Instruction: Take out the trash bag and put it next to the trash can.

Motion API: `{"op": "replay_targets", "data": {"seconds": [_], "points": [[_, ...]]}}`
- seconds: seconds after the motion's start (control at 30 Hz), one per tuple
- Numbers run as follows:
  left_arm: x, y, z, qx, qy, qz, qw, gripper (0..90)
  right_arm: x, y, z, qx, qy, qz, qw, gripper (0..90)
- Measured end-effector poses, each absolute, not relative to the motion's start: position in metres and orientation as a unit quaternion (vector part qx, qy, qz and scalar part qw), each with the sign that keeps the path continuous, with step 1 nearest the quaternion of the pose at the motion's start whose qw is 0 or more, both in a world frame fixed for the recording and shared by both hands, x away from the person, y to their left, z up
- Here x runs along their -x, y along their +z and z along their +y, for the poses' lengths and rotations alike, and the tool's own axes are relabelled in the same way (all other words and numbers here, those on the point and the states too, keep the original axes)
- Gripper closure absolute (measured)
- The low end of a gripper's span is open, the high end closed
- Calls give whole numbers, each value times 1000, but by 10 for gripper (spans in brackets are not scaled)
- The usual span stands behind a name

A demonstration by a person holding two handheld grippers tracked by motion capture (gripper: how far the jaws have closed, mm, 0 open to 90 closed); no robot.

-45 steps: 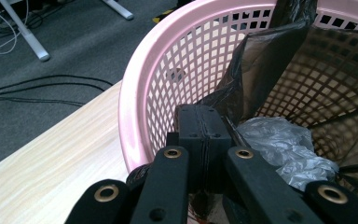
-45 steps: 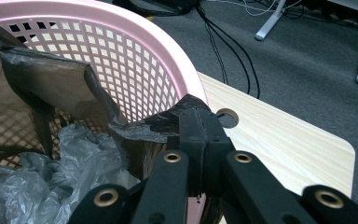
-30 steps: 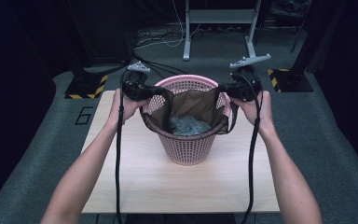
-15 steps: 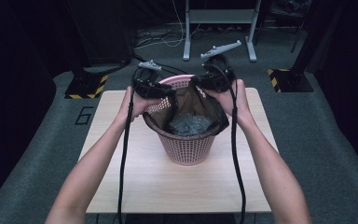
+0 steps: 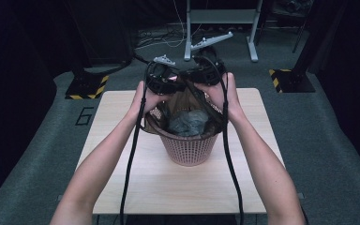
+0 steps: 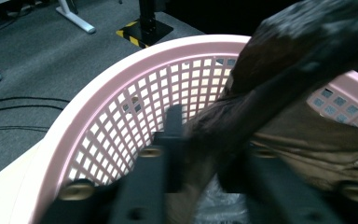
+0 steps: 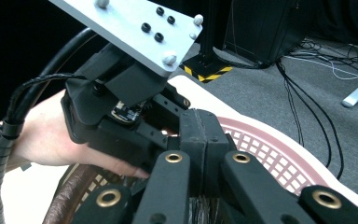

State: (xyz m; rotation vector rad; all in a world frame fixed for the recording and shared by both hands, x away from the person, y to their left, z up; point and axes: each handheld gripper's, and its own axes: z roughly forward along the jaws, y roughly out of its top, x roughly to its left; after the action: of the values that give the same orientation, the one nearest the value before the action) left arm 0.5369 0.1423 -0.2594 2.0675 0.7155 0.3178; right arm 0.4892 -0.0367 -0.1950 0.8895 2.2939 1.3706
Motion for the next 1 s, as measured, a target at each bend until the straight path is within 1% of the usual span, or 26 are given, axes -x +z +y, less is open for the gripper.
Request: {"op": "replay_targets", "data": {"seconds": [0.1, 0.13, 0.17, 0.2, 0.23, 0.27, 0.33, 0.37, 0.43, 0.5, 0.6, 0.63, 0.67, 0.77, 0.83, 0.87, 0.9, 0.93, 1.0], "points": [[-543, -255, 146, -822, 128, 308, 461, 900, -490, -199, -46, -322, 472, 803, 167, 900], [-545, -252, 148, -816, 129, 316, 466, 900, -490, -202, -50, -326, 469, 804, 164, 887], [-548, -250, 151, -811, 133, 326, 467, 900, -490, -205, -53, -330, 460, 809, 161, 824], [-550, -248, 153, -807, 136, 334, 469, 900, -490, -208, -56, -335, 450, 813, 159, 735], [-553, -245, 155, -801, 140, 343, 470, 900, -490, -212, -58, -339, 439, 818, 153, 663], [-555, -244, 157, -797, 144, 350, 470, 900, -489, -216, -60, -342, 424, 825, 147, 649], [-558, -242, 160, -791, 150, 362, 469, 900, -486, -225, -63, -351, 400, 835, 139, 490], [-560, -241, 161, -789, 154, 367, 467, 900, -484, -229, -64, -355, 392, 838, 135, 470], [-562, -242, 164, -787, 159, 375, 463, 900, -481, -237, -69, -359, 379, 844, 124, 392], [-565, -242, 168, -785, 162, 382, 460, 900, -478, -243, -74, -362, 376, 847, 99, 358], [-567, -244, 173, -782, 160, 388, 462, 900, -476, -251, -79, -364, 349, 860, 81, 377], [-568, -244, 174, -780, 157, 390, 464, 900, -475, -254, -80, -367, 337, 864, 73, 419], [-568, -244, 176, -780, 154, 389, 466, 900, -476, -257, -80, -368, 324, 869, 67, 489], [-566, -244, 178, -782, 134, 378, 478, 900, -477, -261, -82, -373, 306, 873, 73, 759], [-564, -245, 178, -785, 113, 366, 487, 900, -479, -260, -82, -373, 310, 870, 89, 872], [-563, -245, 177, -789, 98, 355, 492, 900, -481, -259, -82, -373, 316, 867, 97, 892], [-562, -246, 176, -794, 82, 342, 495, 900, -482, -257, -81, -377, 321, 863, 105, 897], [-559, -247, 173, -799, 80, 336, 493, 900, -484, -255, -80, -377, 329, 858, 113, 899], [-556, -249, 168, -807, 57, 316, 496, 900, -489, -249, -77, -376, 348, 849, 129, 900]]}}
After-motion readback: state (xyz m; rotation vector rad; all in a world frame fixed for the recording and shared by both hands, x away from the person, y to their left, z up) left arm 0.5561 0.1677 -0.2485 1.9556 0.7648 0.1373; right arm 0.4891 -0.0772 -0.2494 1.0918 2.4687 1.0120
